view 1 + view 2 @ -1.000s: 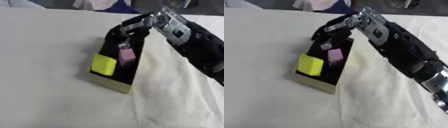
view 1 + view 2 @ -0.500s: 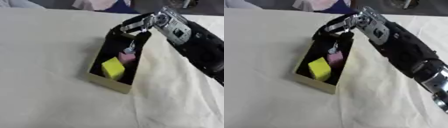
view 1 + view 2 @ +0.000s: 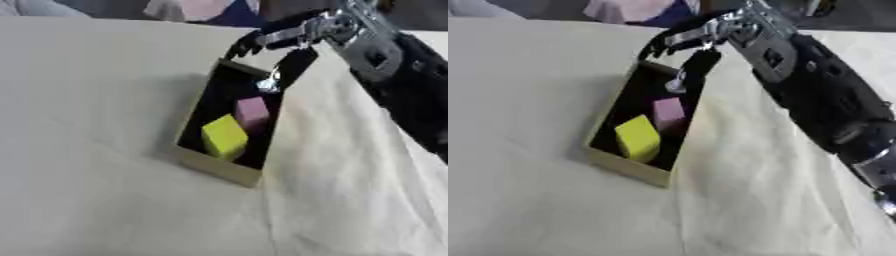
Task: Pick up objects on the table and place them in the box.
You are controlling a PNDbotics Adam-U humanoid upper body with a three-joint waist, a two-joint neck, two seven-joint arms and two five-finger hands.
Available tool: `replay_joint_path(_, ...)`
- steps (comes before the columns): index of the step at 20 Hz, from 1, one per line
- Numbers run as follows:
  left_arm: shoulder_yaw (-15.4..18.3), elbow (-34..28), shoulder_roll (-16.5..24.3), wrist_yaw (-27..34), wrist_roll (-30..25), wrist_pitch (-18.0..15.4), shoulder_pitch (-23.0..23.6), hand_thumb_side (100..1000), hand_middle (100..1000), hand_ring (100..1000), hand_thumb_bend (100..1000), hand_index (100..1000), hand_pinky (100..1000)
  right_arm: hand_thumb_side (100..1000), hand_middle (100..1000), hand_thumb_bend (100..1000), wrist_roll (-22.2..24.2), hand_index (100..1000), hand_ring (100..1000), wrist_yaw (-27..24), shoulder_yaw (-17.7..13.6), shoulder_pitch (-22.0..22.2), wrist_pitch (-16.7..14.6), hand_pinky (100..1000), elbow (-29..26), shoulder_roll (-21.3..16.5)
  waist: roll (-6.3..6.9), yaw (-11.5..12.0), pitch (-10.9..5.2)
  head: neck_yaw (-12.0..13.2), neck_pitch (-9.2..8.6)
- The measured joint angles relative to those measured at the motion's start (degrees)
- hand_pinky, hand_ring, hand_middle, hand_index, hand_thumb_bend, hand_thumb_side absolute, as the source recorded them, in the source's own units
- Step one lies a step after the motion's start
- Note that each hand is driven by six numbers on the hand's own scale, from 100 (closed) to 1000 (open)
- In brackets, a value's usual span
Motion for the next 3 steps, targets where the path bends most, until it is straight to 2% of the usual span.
replay_joint_path(3,0.1,0.0,0.0,-0.2,0.2,-0.1,0.0,646,751,748,310,843,681,449,894,100,-5.9,964,944,9.9,-4.7,2.6,1.8,930,-3.9,0.0,0.39,-0.2,0.36,0.3,-0.02)
